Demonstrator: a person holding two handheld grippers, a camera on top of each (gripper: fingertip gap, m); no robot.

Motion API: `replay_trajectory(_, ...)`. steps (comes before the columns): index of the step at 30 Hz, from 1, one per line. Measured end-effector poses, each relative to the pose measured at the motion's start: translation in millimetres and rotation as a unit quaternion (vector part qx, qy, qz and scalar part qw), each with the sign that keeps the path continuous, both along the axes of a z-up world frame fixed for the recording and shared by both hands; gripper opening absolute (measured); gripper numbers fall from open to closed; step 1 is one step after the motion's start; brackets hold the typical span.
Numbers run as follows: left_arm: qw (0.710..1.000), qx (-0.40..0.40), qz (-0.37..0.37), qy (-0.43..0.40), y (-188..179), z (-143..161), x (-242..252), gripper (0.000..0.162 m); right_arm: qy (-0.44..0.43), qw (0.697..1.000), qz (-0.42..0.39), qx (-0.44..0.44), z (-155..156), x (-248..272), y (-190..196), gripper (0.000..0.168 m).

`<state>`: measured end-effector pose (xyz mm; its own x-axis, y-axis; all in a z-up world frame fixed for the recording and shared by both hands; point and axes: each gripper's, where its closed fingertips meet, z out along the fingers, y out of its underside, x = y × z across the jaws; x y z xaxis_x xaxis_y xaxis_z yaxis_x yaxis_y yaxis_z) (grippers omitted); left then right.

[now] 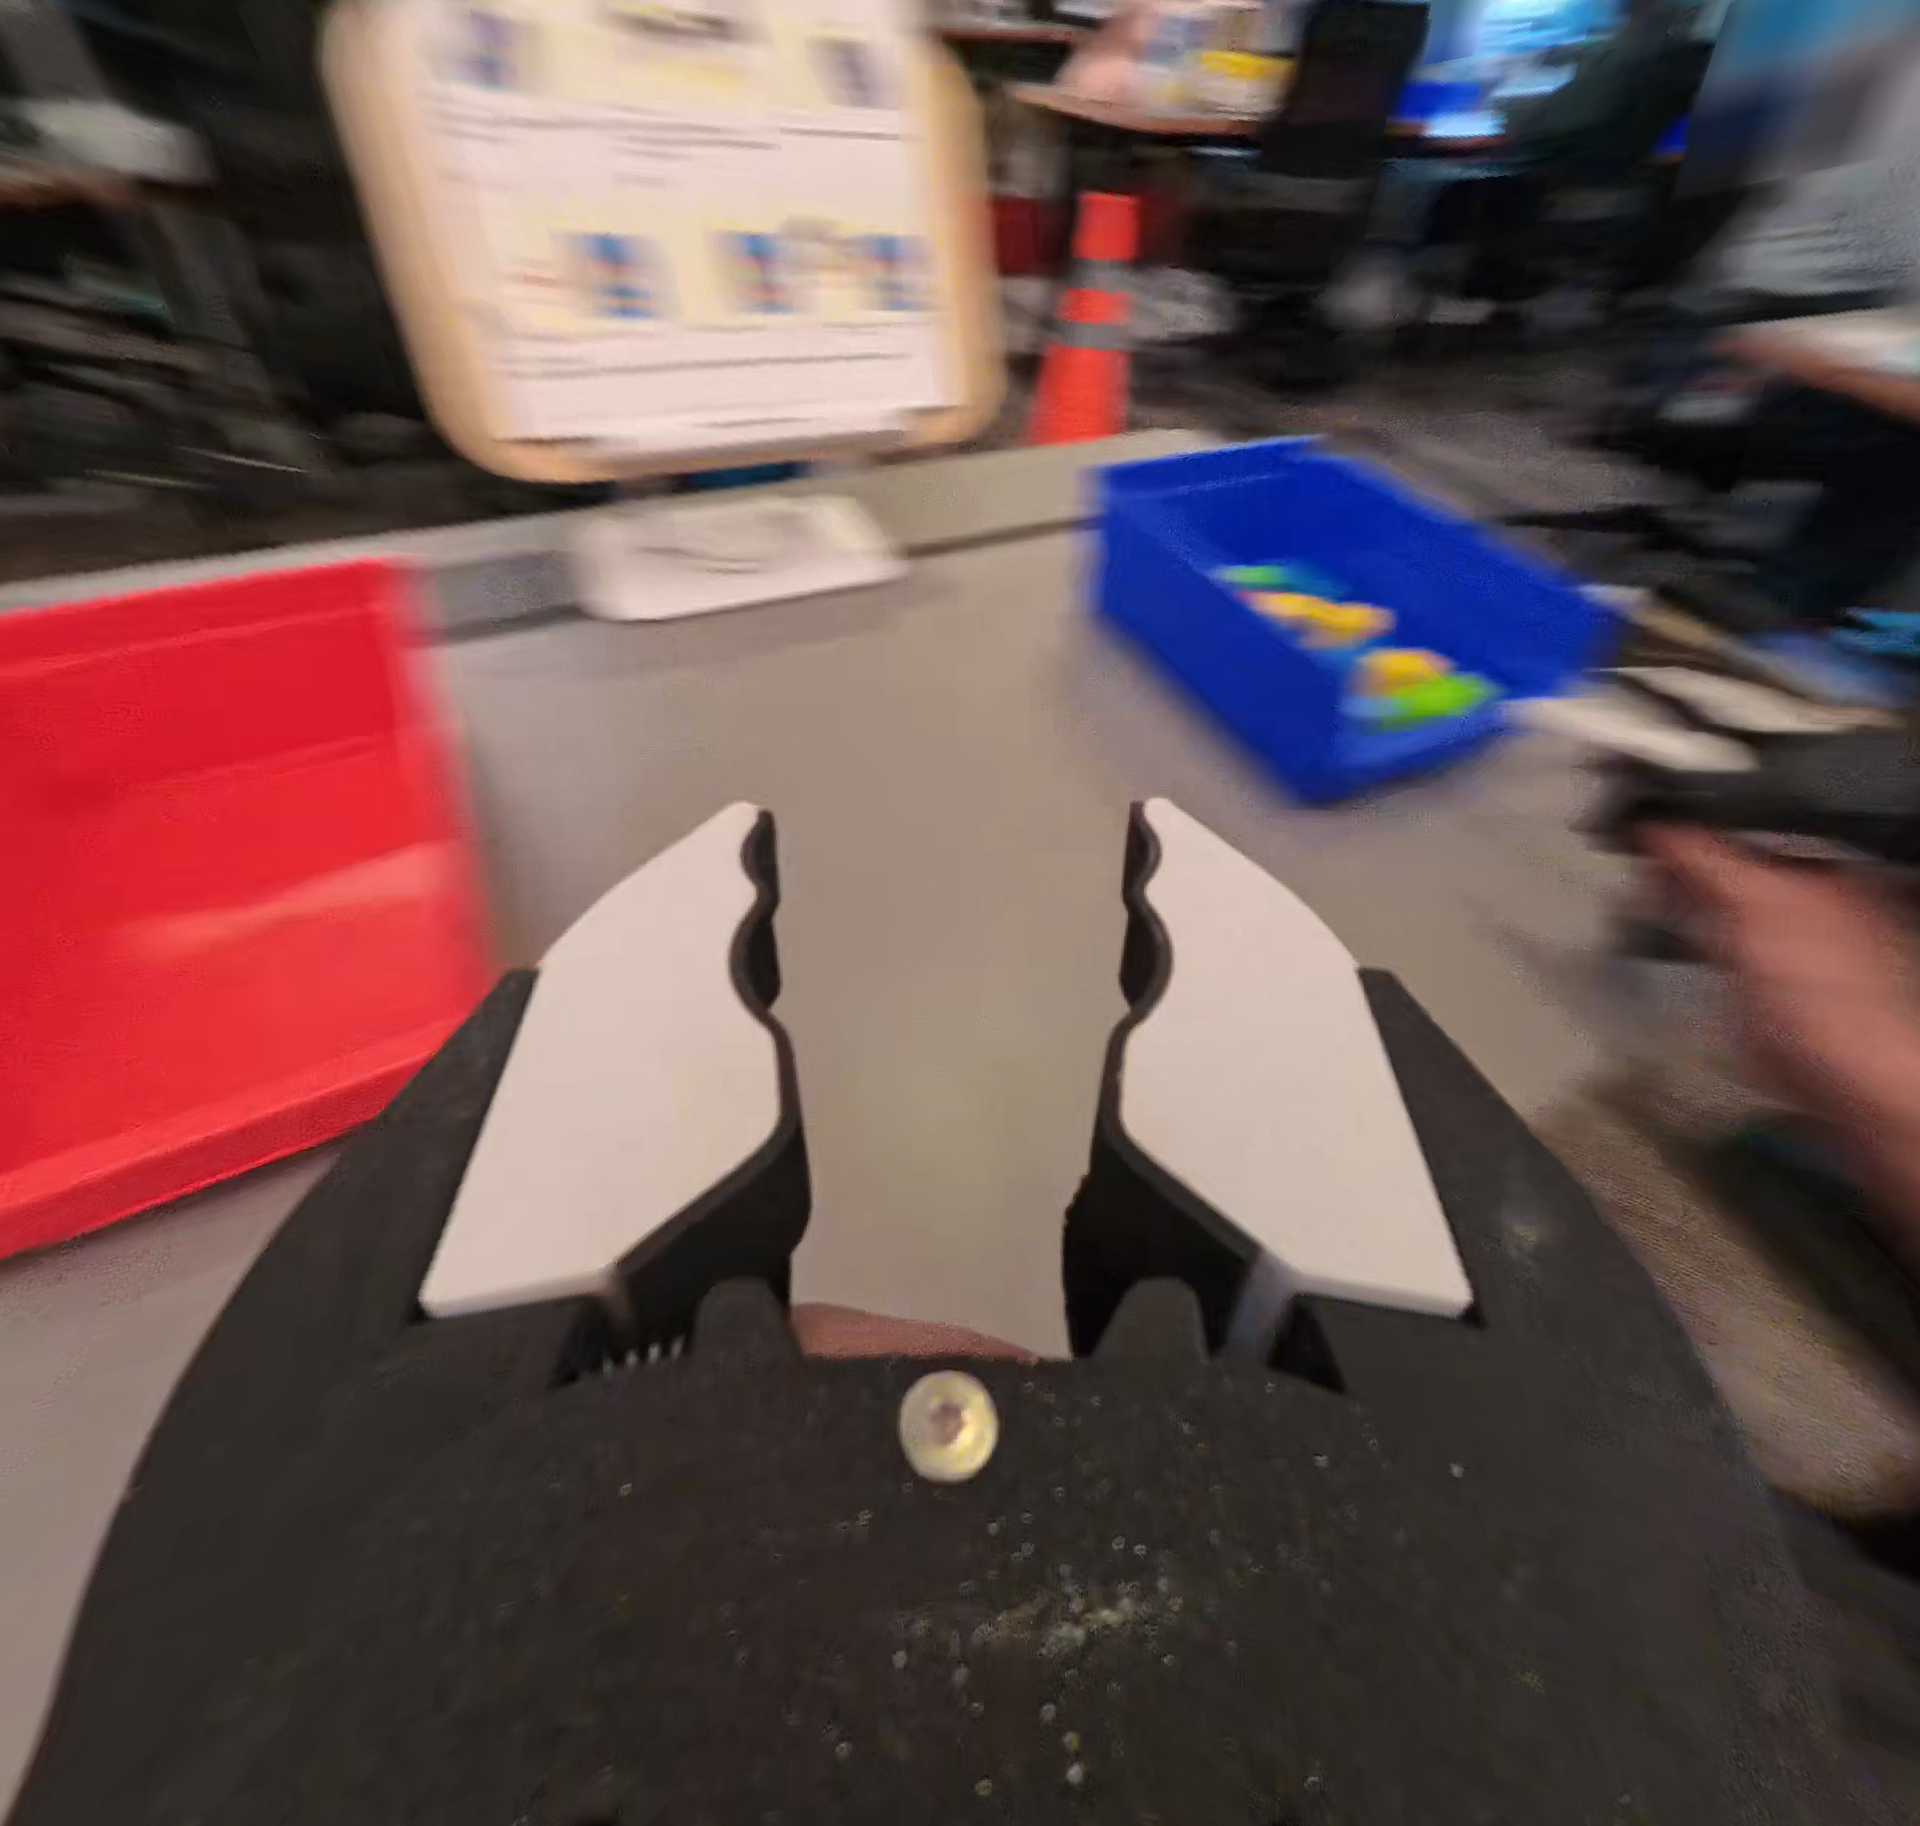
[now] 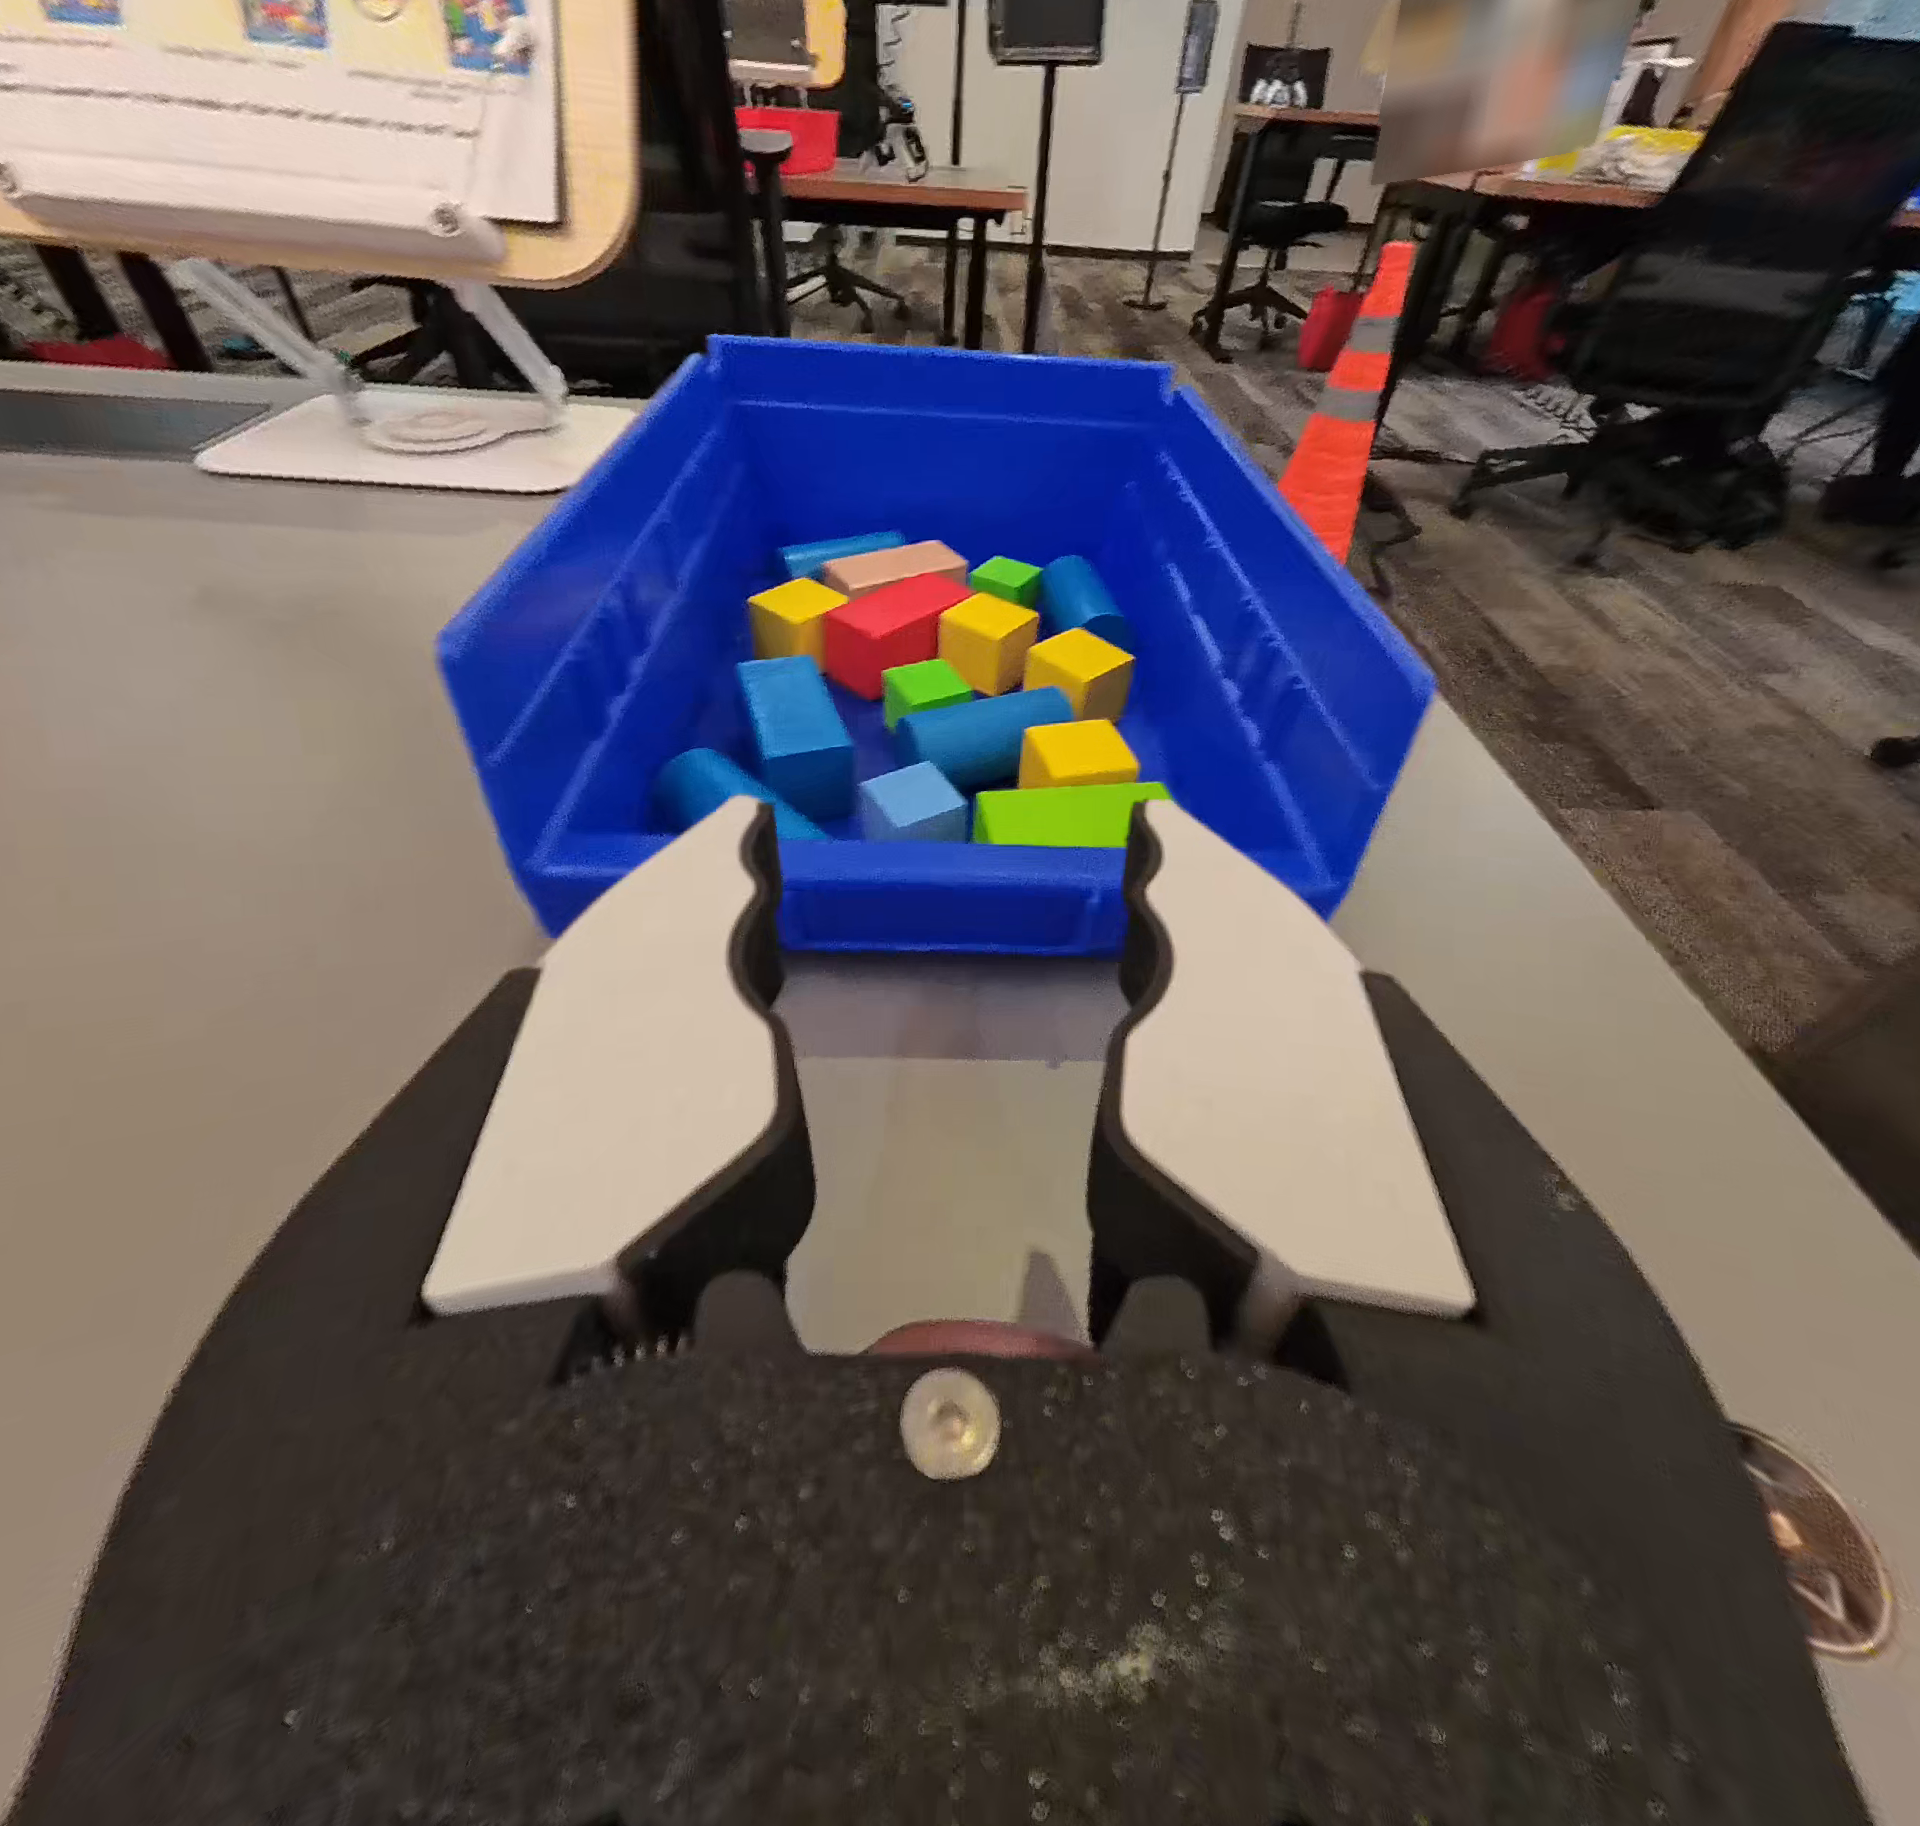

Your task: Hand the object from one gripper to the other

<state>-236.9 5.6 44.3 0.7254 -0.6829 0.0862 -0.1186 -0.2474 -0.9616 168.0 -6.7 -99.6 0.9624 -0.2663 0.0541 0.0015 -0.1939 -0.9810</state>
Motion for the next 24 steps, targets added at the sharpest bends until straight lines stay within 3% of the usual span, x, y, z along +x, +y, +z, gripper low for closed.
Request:
replay_trajectory(3,0.992,-0.042,-0.123,-0.004,-39,22,101,0.071,0.022,0.999,-0.022,0.001,-1,18,-4,0.069)
replay_trajectory(5,0.988,-0.051,-0.144,0.017,-41,6,162,0.072,0.03,0.999,-0.034,0.001,-2,29,-8,0.07)
replay_trajectory(11,0.985,-0.146,-0.062,0.072,20,-133,300,0.07,0.064,0.996,-0.055,-0.027,-13,58,-14,0.08)
replay_trajectory(15,0.984,-0.148,-0.014,0.099,61,-181,335,0.065,0.085,0.994,-0.046,-0.055,-27,68,-12,0.08)
replay_trajectory(16,0.981,-0.165,-0.019,0.097,64,-190,339,0.055,0.092,0.993,-0.047,-0.063,-31,70,-8,0.081)
replay_trajectory(17,0.981,-0.171,-0.014,0.089,70,-194,339,0.033,0.102,0.991,-0.046,-0.069,-34,73,-3,0.081)
replay_trajectory(18,0.982,-0.17,-0.011,0.078,75,-194,337,0.021,0.109,0.99,-0.051,-0.072,-35,78,3,0.081)
replay_trajectory(22,0.987,-0.135,0.025,0.079,97,-193,312,0.01,0.134,0.985,-0.076,-0.076,-39,92,26,0.067)
replay_trajectory(24,0.987,-0.141,0.024,0.073,101,-193,304,0.008,0.16,0.982,-0.045,-0.085,-47,77,35,0.072)
